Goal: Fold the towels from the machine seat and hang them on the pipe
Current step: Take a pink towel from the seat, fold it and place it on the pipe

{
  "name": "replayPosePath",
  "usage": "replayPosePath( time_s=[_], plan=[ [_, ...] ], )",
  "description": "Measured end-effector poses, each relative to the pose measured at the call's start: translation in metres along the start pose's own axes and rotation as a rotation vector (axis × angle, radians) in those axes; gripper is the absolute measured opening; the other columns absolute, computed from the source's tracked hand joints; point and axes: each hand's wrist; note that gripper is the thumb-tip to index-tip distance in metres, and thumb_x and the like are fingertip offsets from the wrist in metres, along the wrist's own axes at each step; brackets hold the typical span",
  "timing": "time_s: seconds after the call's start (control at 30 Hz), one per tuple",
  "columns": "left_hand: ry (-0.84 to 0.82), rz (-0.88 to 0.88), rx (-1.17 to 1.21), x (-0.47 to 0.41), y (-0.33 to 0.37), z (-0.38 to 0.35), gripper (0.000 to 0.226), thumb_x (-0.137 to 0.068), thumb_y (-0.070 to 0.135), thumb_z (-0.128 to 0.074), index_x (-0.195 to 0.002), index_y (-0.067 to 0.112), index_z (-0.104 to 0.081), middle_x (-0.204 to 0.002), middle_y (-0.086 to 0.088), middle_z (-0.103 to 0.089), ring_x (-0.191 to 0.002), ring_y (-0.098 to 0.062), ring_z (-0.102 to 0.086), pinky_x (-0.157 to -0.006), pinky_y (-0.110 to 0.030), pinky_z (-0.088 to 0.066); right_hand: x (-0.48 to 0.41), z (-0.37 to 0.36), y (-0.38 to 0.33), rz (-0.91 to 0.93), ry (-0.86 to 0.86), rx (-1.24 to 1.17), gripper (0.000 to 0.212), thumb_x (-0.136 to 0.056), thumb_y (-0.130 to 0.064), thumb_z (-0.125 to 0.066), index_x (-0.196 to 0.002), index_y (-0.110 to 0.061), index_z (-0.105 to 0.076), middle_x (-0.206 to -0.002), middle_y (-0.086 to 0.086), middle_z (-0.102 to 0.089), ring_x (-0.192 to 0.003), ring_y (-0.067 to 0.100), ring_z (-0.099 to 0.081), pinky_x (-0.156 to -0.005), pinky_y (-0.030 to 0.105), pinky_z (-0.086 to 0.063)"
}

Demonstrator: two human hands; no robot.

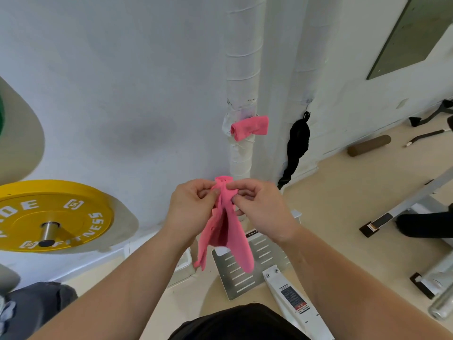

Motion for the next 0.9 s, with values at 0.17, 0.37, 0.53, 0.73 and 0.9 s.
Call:
replayPosePath(
  time_s=[0.17, 0.37, 0.53, 0.73, 0.9],
  plan=[
    [-0.133, 0.041, 0.057, 0.009, 0.007, -0.005, 0.027, -0.095, 0.004, -0.061, -0.087, 0.020, -0.081, -0.089, -0.039, -0.065, -0.071, -0.029, -0.056, -0.073, -0.061, -0.053, -0.007, 0.005, 0.006, 0.194, 0.086, 0.301, 0.013, -0.077, -0.016, -0.085, -0.080, -0.026, -0.078, -0.085, -0.007, -0.056, -0.068, -0.001, -0.053, -0.067, 0.011, -0.039],
    [-0.131, 0.061, 0.091, 0.008, 0.006, 0.002, 0.024, -0.097, 0.009, -0.063, -0.087, 0.020, -0.081, -0.091, -0.045, -0.061, -0.074, -0.031, -0.054, -0.074, -0.048, -0.043, -0.009, 0.011, 0.007, 0.302, 0.017, 0.424, 0.027, -0.072, -0.024, -0.089, -0.070, -0.041, -0.069, -0.097, -0.009, -0.056, -0.104, 0.010, -0.052, -0.087, 0.015, -0.037],
    [-0.260, 0.044, 0.088, 0.007, 0.006, 0.001, 0.017, -0.093, 0.014, -0.063, -0.092, 0.016, -0.080, -0.093, -0.048, -0.056, -0.079, -0.030, -0.050, -0.075, -0.047, -0.038, -0.010, 0.010, 0.007, 0.375, 0.020, 0.482, 0.017, -0.071, -0.026, -0.089, -0.071, -0.029, -0.073, -0.095, -0.008, -0.057, -0.104, 0.014, -0.051, -0.089, 0.025, -0.041],
    [-0.372, -0.003, 0.020, 0.007, 0.007, 0.002, 0.022, -0.077, 0.018, -0.076, -0.096, 0.026, -0.080, -0.098, -0.027, -0.073, -0.086, -0.032, -0.060, -0.087, -0.069, -0.047, -0.014, 0.015, 0.009, 0.398, 0.043, 0.539, 0.029, -0.068, -0.030, -0.088, -0.066, -0.030, -0.060, -0.086, -0.007, -0.058, -0.091, 0.016, -0.055, -0.080, 0.028, -0.044],
    [-0.335, -0.025, -0.116, -0.001, 0.003, 0.008, 0.032, -0.086, -0.007, -0.067, -0.095, 0.020, -0.081, -0.094, -0.016, -0.077, -0.096, -0.048, -0.068, -0.086, -0.067, -0.054, -0.017, 0.028, 0.016, 0.353, -0.098, 0.506, 0.028, -0.073, -0.046, -0.084, -0.071, -0.024, -0.067, -0.080, -0.005, -0.066, -0.082, 0.013, -0.059, -0.075, 0.033, -0.048]
  ],
)
Point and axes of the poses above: each hand's wrist, its own x-axis away from the middle knuckle, its own z-axis out of the back of the hand, y = z × x
